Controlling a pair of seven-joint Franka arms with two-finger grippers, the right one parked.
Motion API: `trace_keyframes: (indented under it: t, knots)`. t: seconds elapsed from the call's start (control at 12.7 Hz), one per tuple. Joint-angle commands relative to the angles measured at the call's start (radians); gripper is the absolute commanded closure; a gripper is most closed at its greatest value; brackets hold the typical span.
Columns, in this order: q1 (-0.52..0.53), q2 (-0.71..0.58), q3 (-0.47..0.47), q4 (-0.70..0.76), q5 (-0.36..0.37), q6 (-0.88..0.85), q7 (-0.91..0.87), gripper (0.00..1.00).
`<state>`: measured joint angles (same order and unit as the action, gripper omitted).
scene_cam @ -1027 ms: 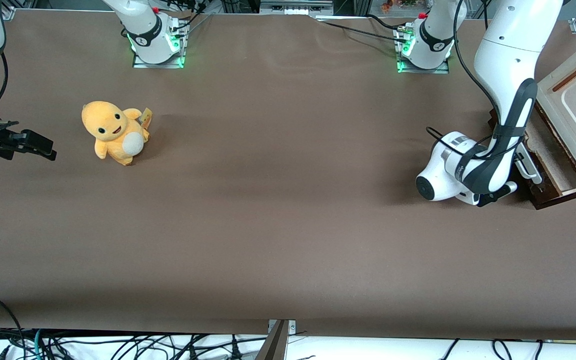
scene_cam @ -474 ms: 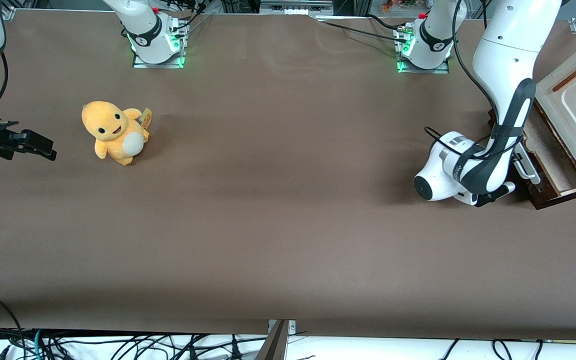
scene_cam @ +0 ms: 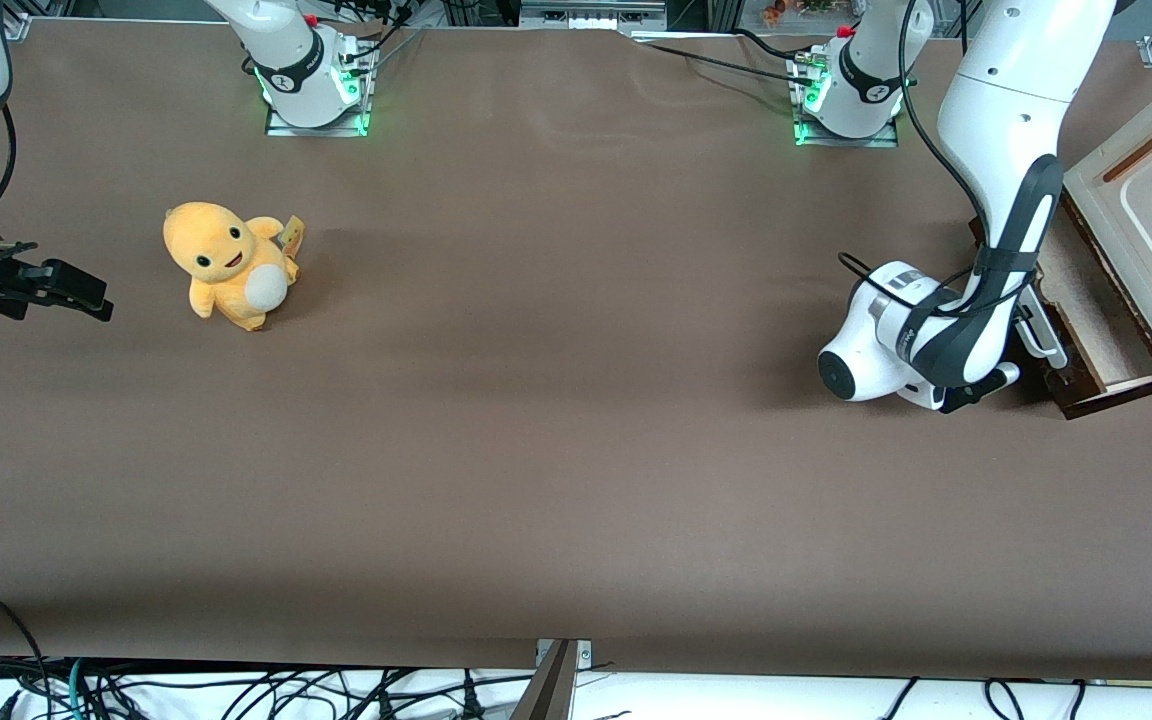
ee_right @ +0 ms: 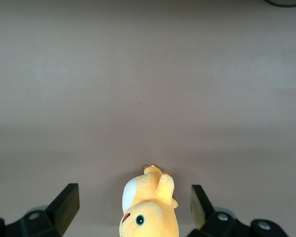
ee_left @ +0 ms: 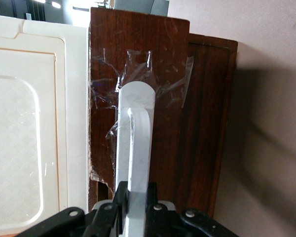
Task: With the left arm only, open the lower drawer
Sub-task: 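Pull the handle outward from the cabinet with the left gripper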
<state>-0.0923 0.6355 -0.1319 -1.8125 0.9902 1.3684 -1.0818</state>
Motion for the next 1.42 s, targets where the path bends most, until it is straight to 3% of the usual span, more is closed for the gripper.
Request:
trace_keyframes:
  t: [0.0, 0.16, 0.24, 0.32, 0.4, 0.47, 0.63, 1.19, 1.34]
  knots:
    - [-0.024, -0.007, -0.008, 0.024, -0.051, -0.058, -0.024, 0.9]
    - [-0.024, -0.005, -0.008, 0.024, -0.051, -0.058, -0.026, 0.89]
    - [-0.023, 0.0, -0.008, 0.024, -0.051, -0.058, -0.027, 0.81]
    - [-0.023, 0.006, -0.008, 0.024, -0.051, -0.057, -0.029, 0.65]
    - [-0.021, 0.009, -0.008, 0.024, -0.05, -0.057, -0.032, 0.4]
    - [-0.021, 0.01, -0.008, 0.024, -0.047, -0.057, -0.032, 0.22]
    - [-0.021, 0.013, -0.008, 0.024, -0.042, -0.055, -0.035, 0.05]
    - [-0.021, 0.013, -0.024, 0.039, -0.054, -0.052, -0.023, 0.0]
    - [-0.021, 0.01, -0.043, 0.085, -0.111, -0.052, -0.003, 0.0]
